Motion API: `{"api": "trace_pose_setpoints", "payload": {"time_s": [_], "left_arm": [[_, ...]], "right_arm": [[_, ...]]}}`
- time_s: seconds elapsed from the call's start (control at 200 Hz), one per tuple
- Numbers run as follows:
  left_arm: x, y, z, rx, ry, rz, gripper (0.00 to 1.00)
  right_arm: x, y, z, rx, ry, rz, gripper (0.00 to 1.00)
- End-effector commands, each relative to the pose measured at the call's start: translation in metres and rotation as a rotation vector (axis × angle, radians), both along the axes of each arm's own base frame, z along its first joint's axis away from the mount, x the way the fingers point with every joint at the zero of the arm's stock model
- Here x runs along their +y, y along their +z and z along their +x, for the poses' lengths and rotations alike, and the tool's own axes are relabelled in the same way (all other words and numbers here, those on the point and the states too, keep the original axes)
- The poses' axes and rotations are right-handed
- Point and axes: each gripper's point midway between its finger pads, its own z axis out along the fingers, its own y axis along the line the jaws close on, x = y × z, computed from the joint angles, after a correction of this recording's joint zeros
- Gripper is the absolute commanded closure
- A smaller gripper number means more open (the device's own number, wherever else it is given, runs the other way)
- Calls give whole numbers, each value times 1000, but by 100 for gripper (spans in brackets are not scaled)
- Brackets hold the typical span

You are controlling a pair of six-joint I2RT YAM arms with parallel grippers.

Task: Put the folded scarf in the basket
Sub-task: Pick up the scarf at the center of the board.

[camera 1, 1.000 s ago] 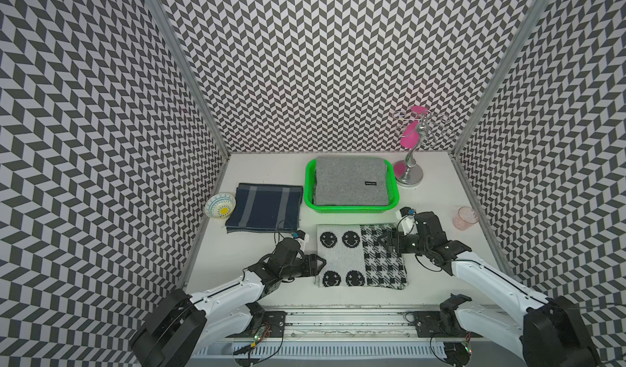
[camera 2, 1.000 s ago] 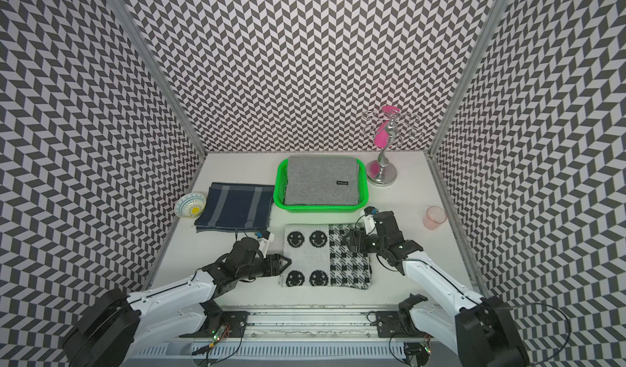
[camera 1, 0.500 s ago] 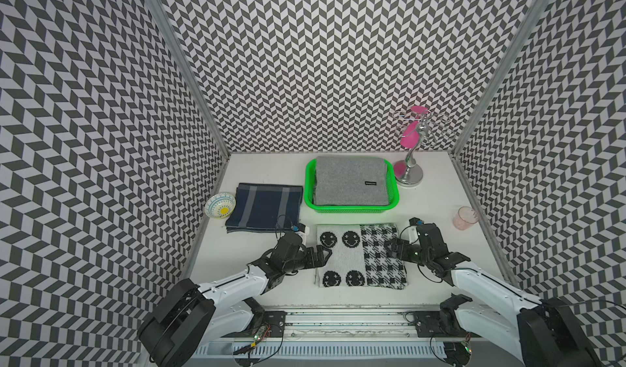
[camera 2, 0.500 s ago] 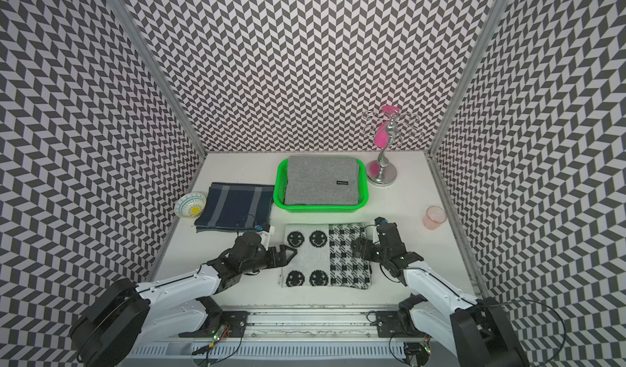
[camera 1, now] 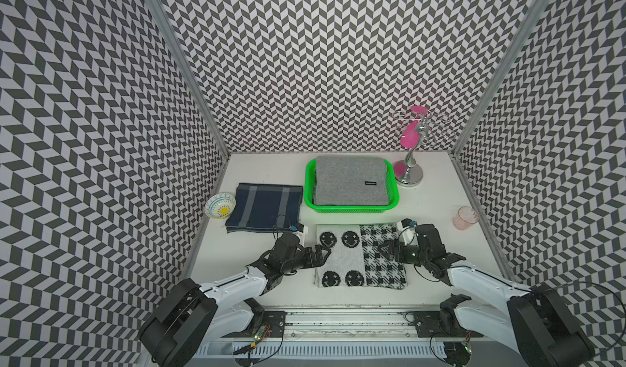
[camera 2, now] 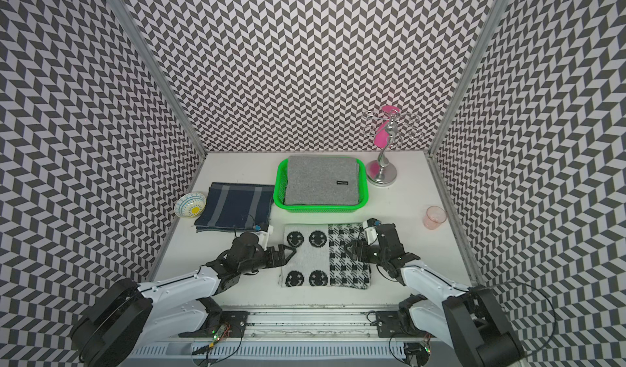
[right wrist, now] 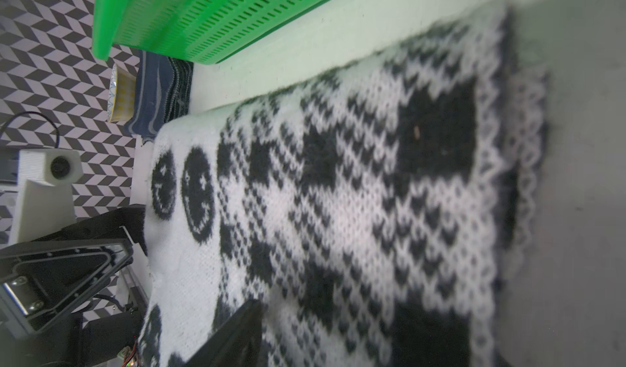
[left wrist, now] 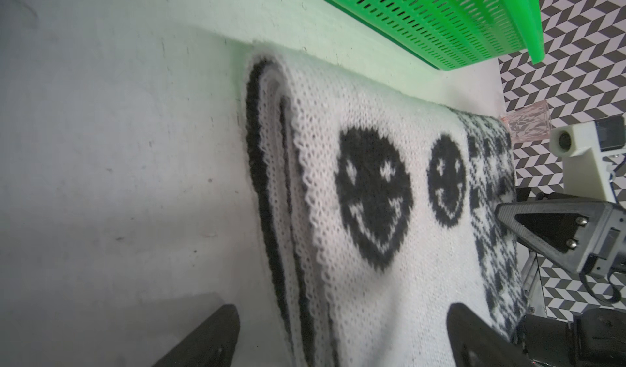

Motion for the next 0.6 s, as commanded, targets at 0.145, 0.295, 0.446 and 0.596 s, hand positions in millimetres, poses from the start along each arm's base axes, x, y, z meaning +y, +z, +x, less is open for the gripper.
{"api": "trace_pose_setpoints", "payload": {"time_s": [0.145,0.295,0.446,0.596], "left_arm": [[-9,-12,-5,40,-58,-29,9],[-12,-18,-4,57,-66,-28,12],[-13,-29,-11,83,-83,-40,25],[-23,-26,-13,78,-128,-76,58]], "right_arm": [[15,-12,-25,82,115,46,24],[17,-11,-23,65,123,45,26],[24,-9,-20,53,138,60,31],[32,-7,-18,37,154,64,46]]}}
